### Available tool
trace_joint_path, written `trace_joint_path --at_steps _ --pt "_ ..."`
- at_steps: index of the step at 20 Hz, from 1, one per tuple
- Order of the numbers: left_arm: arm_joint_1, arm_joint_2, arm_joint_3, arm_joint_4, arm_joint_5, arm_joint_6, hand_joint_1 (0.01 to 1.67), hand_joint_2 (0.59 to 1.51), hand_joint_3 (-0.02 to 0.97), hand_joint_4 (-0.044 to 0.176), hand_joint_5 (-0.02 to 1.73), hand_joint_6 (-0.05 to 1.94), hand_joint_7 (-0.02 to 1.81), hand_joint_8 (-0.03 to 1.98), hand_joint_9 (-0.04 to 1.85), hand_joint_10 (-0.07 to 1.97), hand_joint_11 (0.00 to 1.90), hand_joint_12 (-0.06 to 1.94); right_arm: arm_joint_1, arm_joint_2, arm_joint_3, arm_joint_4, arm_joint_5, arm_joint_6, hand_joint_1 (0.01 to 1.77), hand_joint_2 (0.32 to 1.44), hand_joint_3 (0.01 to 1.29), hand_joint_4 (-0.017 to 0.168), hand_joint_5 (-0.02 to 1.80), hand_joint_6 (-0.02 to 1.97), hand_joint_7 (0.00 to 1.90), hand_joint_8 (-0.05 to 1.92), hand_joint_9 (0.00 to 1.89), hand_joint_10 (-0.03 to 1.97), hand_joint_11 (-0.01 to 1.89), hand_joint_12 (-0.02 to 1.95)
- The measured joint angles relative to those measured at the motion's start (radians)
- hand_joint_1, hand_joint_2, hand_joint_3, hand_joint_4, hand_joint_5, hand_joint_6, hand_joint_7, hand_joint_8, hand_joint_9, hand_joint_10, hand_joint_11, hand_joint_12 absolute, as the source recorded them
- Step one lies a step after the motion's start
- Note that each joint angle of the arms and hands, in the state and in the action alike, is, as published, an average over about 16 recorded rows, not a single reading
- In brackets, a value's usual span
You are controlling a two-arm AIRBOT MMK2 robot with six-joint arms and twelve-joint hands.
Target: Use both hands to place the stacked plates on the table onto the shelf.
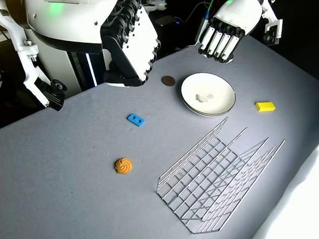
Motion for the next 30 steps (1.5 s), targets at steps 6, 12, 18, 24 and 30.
trace_joint_path --at_steps 6,12,18,24,30 --pt "0.0 -0.003 0.002 0.023 0.001 -0.002 0.04 0.995 0.053 0.001 0.05 0.1 0.06 0.14 0.06 0.18 0.04 0.24 -0.002 0.0 0.007 -0.008 -0.031 0.031 0.05 1.02 0.04 -0.001 0.14 0.31 0.16 0.29 0.15 0.3 0.16 0.28" --pt "0.019 -0.008 0.008 0.058 0.0 -0.006 0.02 0.999 0.023 0.002 0.03 0.01 0.04 0.0 0.03 0.01 0.02 0.04 -0.004 -0.004 0.023 -0.057 -0.06 0.091 0.03 1.02 0.02 0.0 0.02 0.03 0.02 0.01 0.01 0.02 0.02 0.0" --pt "0.085 -0.017 0.031 0.081 -0.002 0.011 0.02 1.005 0.019 0.001 0.02 0.0 0.02 0.0 0.02 0.01 0.02 0.02 -0.013 -0.016 0.049 -0.127 -0.086 0.152 0.03 1.03 0.02 -0.001 0.02 0.02 0.02 0.01 0.02 0.01 0.02 0.0" --pt "0.193 -0.028 0.075 0.057 -0.003 0.041 0.02 1.012 0.016 0.0 0.02 0.0 0.02 0.0 0.02 0.01 0.02 0.02 -0.035 -0.035 0.07 -0.209 -0.071 0.185 0.03 1.05 0.02 0.001 0.02 0.02 0.02 0.01 0.01 0.01 0.02 -0.01" --pt "0.303 -0.047 0.131 0.005 0.01 0.073 0.02 1.018 0.017 -0.002 0.02 0.0 0.02 0.0 0.02 0.01 0.02 0.01 -0.076 -0.054 0.074 -0.208 -0.044 0.113 0.03 1.07 0.02 0.002 0.02 0.02 0.02 0.01 0.01 0.01 0.02 -0.01"
